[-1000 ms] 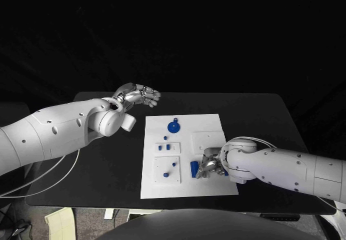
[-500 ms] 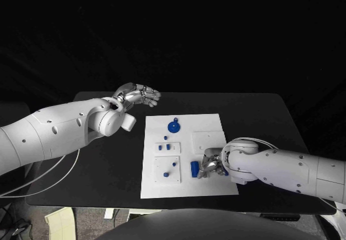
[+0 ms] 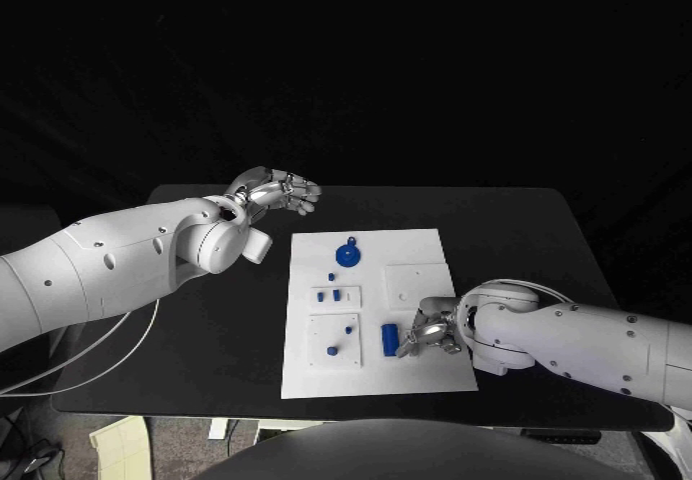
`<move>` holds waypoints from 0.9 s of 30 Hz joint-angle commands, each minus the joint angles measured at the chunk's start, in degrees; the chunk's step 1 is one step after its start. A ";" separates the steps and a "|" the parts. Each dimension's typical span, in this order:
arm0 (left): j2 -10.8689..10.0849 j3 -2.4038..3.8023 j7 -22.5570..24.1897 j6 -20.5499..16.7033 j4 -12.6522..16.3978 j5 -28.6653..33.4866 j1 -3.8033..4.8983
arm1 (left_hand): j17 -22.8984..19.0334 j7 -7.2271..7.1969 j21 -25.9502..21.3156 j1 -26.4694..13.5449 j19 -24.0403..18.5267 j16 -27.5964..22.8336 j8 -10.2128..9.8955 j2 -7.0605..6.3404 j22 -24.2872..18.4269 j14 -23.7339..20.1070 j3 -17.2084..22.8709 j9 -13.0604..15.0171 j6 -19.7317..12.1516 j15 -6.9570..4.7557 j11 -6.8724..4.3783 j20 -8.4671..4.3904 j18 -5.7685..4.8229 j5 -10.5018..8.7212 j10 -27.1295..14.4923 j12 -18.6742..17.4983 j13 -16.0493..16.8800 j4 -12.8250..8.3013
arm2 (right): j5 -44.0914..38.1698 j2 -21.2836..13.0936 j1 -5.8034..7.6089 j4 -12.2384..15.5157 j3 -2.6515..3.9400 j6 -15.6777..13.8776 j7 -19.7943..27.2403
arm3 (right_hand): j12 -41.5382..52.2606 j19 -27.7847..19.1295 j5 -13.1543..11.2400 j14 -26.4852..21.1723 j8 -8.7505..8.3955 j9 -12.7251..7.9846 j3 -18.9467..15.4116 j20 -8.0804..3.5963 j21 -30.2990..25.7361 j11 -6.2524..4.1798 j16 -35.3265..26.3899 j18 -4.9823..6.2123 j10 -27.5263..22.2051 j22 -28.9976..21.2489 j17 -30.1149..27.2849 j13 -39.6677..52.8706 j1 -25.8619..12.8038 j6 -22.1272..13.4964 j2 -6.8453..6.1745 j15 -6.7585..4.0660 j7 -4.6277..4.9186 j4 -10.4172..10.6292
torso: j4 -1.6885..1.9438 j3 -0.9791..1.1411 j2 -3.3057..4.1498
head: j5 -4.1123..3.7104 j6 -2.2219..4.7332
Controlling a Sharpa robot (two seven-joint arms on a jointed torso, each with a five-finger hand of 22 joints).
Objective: Assemble the parts on the task board
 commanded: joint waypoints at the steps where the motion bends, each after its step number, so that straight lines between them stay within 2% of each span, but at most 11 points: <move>1: 0.03 0.04 0.56 0.54 0.11 -0.04 0.03 | 0.09 -0.20 -0.34 -0.38 0.30 -0.31 0.31 -0.04 0.06 0.41 -0.01 -0.10 -0.36 -0.07 0.19 0.13 1.16 -0.11 0.02 -0.24 -0.08 0.31 | 0.59 -1.20 0.55 1.21 0.74 -0.96 1.38 | -0.22 -0.05 -0.07 -0.10 0.18 0.17 -0.49 -0.12 -0.32 -0.02 -0.39 4.35 -0.39 0.23 0.08 0.07 -0.28 -0.14 -0.46 -0.29 -0.08 0.05 | 0.00 -0.01 -0.01 | -0.01 0.05; 3: 0.00 0.04 0.58 0.55 0.13 -0.04 0.03 | 0.11 -0.20 -0.35 -0.37 0.30 -0.32 0.32 -0.04 0.07 0.41 -0.01 -0.10 -0.36 -0.07 0.19 0.13 1.16 -0.11 0.01 -0.24 -0.08 0.31 | 0.52 -2.25 1.00 1.87 1.24 -1.15 1.61 | -0.22 -0.05 -0.06 -0.11 0.19 0.21 -0.70 -0.18 -0.34 -0.04 -0.40 4.35 -0.39 0.22 0.09 0.08 -0.33 -0.13 -0.36 -0.30 -0.09 0.08 | -0.03 -0.01 -0.01 | 0.01 0.18; 5: -0.01 0.04 0.59 0.55 0.13 -0.04 0.03 | 0.12 -0.21 -0.35 -0.37 0.31 -0.33 0.32 -0.04 0.08 0.41 -0.01 -0.10 -0.36 -0.07 0.19 0.12 1.16 -0.11 0.01 -0.24 -0.08 0.30 | -0.21 -3.68 1.71 2.22 1.96 -1.59 1.50 | -0.20 -0.03 -0.03 -0.12 0.20 0.31 -1.06 -0.38 -0.36 -0.09 -0.42 4.35 -0.36 0.22 0.15 0.13 0.05 -0.15 0.30 -0.35 -0.13 -0.20 | -0.04 0.00 -0.01 | -0.10 0.28; 9: 0.04 0.04 0.60 0.35 0.13 -0.03 0.03 | 0.13 -0.21 -0.36 -0.37 0.31 -0.34 0.32 -0.04 0.08 0.41 -0.01 -0.10 -0.36 -0.07 0.19 0.12 1.16 -0.11 0.02 -0.24 -0.08 0.31 | -1.41 -5.39 2.66 1.42 2.34 -0.70 1.85 | -0.13 0.03 -0.78 -0.07 0.17 0.50 -1.39 -0.57 -0.35 -0.08 -0.45 4.35 -0.17 0.24 0.24 0.27 1.38 -0.23 1.80 -0.34 -0.12 -1.04 | -0.06 -0.02 -0.04 | -0.23 0.41; 11: 0.06 0.04 0.65 0.25 0.13 -0.03 0.03 | 0.14 -0.21 -0.36 -0.38 0.31 -0.34 0.32 -0.04 0.09 0.42 -0.01 -0.11 -0.37 -0.07 0.20 0.12 1.17 -0.11 0.01 -0.24 -0.08 0.31 | -1.41 -6.11 3.21 0.67 2.34 -0.78 1.87 | 0.82 0.14 -2.12 -0.01 0.39 0.69 -0.71 -0.60 -0.40 -0.18 -0.51 4.35 1.15 0.20 0.26 1.35 2.47 0.25 3.03 -0.41 -0.24 -0.96 | -0.03 -0.03 -0.05 | -0.23 0.58; 13: -0.02 0.04 0.65 0.24 0.16 -0.02 0.03 | 0.16 -0.20 -0.37 -0.36 0.31 -0.36 0.30 -0.07 0.10 0.42 -0.01 -0.12 -0.42 -0.08 0.22 0.11 1.17 -0.11 -0.02 -0.26 -0.09 0.29 | -1.57 -6.77 3.33 0.16 2.32 -0.26 1.47 | 1.82 0.49 -2.49 0.10 0.63 1.01 1.90 -0.58 -0.47 -0.44 -0.58 4.35 2.64 0.05 0.30 2.47 3.69 0.73 1.69 -0.62 -0.42 1.12 | -0.01 -0.06 -0.05 | -0.29 0.63; 18: -0.06 0.04 0.73 0.27 0.21 -0.02 0.03 | 0.19 -0.19 -0.38 -0.37 0.32 -0.38 0.29 -0.08 0.12 0.43 -0.01 -0.13 -0.45 -0.08 0.24 0.11 1.18 -0.11 -0.03 -0.27 -0.09 0.29 | -3.56 -7.69 3.31 -0.39 2.20 2.13 -0.46 | 3.91 0.65 -2.45 0.20 0.81 1.28 2.94 -0.51 -0.29 -0.45 -0.47 4.35 5.02 0.16 0.40 4.94 4.88 1.04 2.00 -0.64 -0.54 1.33 | -0.10 0.01 0.03 | -0.59 0.74; 27: -0.06 0.04 0.68 0.34 0.21 -0.02 0.03 | 0.22 -0.19 -0.40 -0.36 0.33 -0.41 0.31 -0.07 0.14 0.44 -0.01 -0.13 -0.44 -0.08 0.24 0.11 1.18 -0.11 -0.03 -0.27 -0.09 0.29 | -8.55 -7.94 2.94 -0.88 0.74 2.33 -4.06 | 5.03 0.75 -2.47 0.28 1.04 1.56 3.12 -0.26 -0.03 -0.52 -0.33 4.35 6.34 0.33 0.52 6.17 5.34 1.49 2.32 -0.64 -0.64 1.10 | 0.00 0.02 0.01 | -1.25 0.80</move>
